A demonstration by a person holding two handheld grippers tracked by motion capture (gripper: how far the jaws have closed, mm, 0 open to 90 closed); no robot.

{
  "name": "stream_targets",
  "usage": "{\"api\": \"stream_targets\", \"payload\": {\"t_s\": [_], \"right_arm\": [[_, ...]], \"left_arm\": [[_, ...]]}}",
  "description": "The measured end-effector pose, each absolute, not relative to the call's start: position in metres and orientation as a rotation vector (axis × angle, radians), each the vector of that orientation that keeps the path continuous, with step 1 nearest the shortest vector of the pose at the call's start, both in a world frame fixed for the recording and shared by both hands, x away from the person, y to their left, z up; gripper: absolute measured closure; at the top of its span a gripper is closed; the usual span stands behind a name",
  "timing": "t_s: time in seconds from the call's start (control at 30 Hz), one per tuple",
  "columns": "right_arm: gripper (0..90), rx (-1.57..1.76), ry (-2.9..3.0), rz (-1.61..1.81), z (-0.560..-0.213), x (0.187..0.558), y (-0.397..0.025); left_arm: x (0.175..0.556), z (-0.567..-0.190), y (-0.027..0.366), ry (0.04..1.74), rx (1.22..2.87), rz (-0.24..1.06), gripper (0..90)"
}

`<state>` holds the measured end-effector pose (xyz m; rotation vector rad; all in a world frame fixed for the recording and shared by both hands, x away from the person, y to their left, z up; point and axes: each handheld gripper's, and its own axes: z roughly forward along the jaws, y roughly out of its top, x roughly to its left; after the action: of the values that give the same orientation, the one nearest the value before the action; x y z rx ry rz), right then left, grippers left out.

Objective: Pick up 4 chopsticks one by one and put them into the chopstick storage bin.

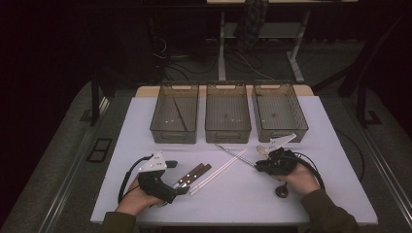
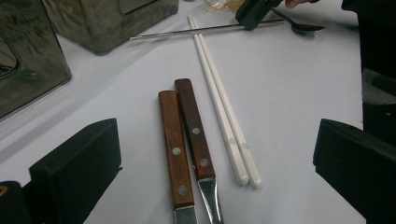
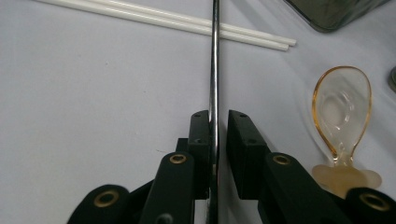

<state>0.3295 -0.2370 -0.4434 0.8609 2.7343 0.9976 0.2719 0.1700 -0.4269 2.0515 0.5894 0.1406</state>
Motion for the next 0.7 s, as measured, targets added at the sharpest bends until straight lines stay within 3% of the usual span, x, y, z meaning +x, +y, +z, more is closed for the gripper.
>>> {"api": "stream_targets", "payload": {"t_s": [0.7], "right_arm": [[84.8, 0.866, 2.702, 1.001, -0.4444, 0.3255, -0.2364]], "left_arm": [[0.2719, -0.427, 0.1697, 0.588, 2.052, 0.138, 0.0]]}}
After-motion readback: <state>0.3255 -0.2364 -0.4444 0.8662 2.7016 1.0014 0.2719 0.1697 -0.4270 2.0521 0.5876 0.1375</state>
